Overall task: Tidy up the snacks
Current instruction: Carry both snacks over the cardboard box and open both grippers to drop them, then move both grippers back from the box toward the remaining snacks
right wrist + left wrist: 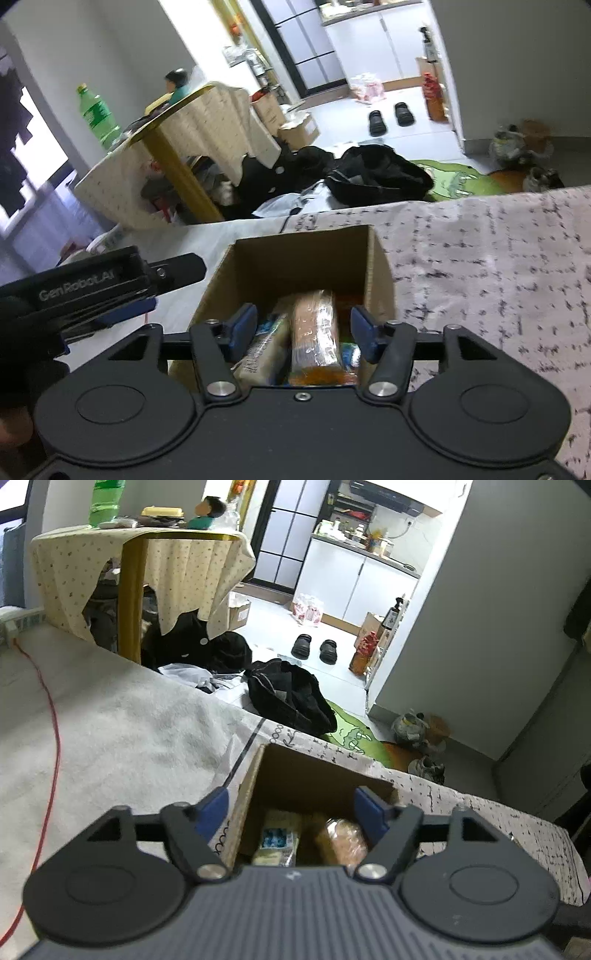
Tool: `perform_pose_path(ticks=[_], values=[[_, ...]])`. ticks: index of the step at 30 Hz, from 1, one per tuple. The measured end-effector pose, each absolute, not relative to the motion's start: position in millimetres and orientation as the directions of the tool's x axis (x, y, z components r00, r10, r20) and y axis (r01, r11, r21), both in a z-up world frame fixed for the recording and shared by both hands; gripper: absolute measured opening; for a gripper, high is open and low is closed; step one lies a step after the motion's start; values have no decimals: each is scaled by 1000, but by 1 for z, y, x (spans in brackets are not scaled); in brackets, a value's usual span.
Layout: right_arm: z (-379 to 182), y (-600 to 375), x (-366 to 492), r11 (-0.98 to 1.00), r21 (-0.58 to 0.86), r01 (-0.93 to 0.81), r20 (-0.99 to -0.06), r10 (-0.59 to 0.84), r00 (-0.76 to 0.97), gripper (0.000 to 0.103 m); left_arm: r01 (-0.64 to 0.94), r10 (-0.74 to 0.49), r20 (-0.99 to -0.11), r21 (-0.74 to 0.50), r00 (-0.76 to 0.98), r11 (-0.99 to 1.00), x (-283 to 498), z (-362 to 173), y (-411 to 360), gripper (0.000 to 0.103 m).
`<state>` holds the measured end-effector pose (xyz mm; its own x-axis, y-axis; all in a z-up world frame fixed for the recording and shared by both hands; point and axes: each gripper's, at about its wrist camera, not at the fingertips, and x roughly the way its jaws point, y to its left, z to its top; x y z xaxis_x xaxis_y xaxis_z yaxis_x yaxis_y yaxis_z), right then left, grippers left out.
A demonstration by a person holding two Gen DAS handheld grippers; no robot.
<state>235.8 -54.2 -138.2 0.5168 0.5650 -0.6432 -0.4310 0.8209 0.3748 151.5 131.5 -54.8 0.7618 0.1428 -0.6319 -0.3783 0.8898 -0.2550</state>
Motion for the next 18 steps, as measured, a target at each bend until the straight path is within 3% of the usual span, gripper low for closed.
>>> perform_pose_path(ticks=[8, 18], values=[[-122, -102, 224, 887, 291, -358, -621, 460, 635, 95, -332, 98, -633, -262, 768, 906, 158, -56, 107, 85], [-110, -165, 214, 924, 270, -272, -615, 383, 690, 103, -265, 40, -615, -279, 787, 923, 157, -44, 70, 89]])
